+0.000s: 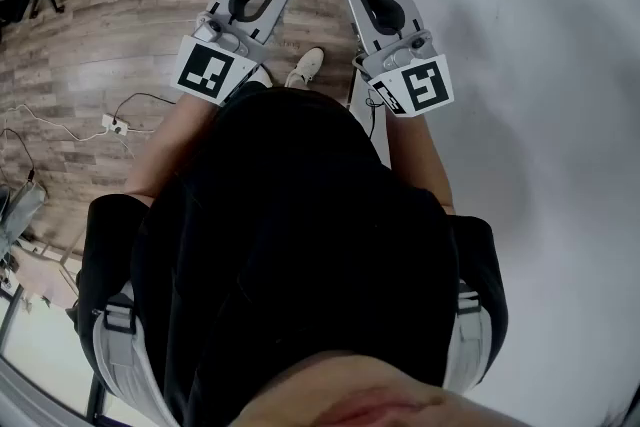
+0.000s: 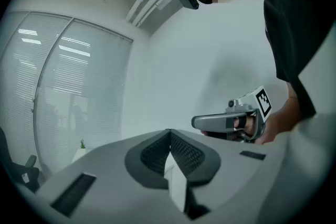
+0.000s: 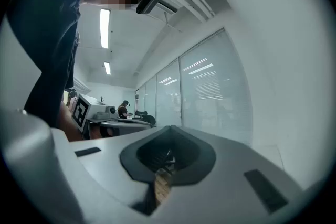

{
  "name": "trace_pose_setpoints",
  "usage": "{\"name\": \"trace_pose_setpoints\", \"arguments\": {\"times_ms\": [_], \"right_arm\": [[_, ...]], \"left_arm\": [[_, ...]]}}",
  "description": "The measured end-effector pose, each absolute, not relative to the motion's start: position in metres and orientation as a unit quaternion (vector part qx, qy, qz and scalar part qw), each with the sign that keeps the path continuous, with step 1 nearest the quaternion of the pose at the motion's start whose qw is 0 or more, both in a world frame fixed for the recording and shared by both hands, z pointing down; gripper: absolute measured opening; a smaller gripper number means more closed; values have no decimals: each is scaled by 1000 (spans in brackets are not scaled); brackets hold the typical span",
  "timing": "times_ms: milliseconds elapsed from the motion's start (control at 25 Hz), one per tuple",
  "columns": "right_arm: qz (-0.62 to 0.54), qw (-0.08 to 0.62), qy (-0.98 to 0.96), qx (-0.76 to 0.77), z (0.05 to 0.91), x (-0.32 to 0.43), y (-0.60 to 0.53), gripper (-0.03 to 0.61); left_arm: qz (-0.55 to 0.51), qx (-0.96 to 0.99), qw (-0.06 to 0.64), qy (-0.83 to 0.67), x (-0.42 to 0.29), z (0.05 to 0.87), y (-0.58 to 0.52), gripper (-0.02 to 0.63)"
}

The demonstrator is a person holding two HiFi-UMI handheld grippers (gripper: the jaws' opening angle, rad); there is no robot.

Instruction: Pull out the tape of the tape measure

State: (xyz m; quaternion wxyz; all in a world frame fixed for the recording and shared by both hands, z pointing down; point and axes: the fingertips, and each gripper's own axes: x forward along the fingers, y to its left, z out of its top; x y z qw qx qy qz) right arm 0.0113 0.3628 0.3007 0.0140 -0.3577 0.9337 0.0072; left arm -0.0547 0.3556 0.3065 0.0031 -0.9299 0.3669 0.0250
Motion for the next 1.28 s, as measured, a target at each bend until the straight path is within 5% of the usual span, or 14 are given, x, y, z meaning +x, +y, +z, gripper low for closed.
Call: {"name": "trace_pose_setpoints", "arguments": {"times_ms": [1280], "right_arm": [[-4, 21, 933, -359, 314, 2, 403, 6]], "left_arm": [[20, -928, 14, 371, -75, 319, 394, 12]]}}
